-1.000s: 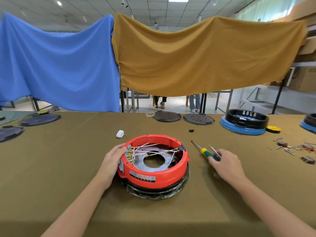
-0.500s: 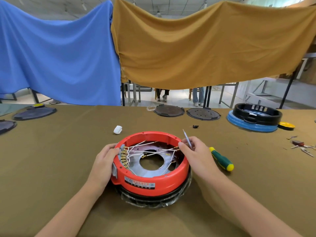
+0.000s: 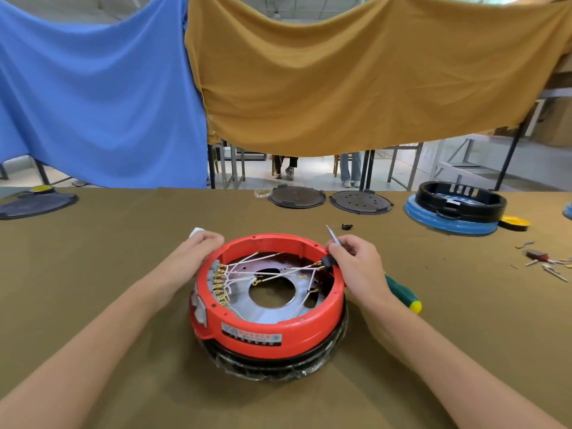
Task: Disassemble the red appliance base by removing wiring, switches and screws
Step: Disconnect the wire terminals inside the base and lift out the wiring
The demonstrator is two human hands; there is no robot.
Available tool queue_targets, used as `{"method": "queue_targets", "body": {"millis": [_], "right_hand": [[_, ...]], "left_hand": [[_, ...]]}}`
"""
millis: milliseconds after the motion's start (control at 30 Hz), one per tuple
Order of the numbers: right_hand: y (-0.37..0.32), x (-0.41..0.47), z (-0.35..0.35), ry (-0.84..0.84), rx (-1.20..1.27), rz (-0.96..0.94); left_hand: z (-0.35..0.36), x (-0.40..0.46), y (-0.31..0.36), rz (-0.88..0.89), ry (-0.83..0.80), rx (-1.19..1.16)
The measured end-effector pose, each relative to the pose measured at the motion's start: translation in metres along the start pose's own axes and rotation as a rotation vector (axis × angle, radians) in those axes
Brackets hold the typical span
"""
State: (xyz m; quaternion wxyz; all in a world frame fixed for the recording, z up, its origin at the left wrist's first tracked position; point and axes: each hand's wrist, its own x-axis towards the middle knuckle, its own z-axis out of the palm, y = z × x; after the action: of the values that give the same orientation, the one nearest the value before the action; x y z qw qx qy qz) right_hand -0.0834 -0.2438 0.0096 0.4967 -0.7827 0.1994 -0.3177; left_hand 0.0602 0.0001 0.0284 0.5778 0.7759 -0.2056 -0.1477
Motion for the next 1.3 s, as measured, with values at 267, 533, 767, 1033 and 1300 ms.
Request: {"method": "queue_targets", "body": {"millis": [267,533,767,1033,1300], "right_hand": [[0.014,0.005,0.0,-0.07,0.133,0.032],[0.011,0.001,-0.004,-0.115,0.151,0.031],[0.007,-0.002,-0.005,-0.168,0.197,0.043],[0.004,0.001,-0.007,-0.196,0.242,0.01],[0.0,0.004,-0.019,-0.122,0.262,-0.113]], "left_hand": [[0.013,0.022,-0.01,-0.132,-0.178,-0.424],[0.009,0.017,-0.008,-0.086,-0.142,-0.26],[0.002,0.007,-0.003,-0.052,-0.13,-0.079],[0.001,-0.002,0.003,-0.046,-0.143,0.091],[-0.002,-0.007,0.002,-0.013,-0.007,0.283]]}}
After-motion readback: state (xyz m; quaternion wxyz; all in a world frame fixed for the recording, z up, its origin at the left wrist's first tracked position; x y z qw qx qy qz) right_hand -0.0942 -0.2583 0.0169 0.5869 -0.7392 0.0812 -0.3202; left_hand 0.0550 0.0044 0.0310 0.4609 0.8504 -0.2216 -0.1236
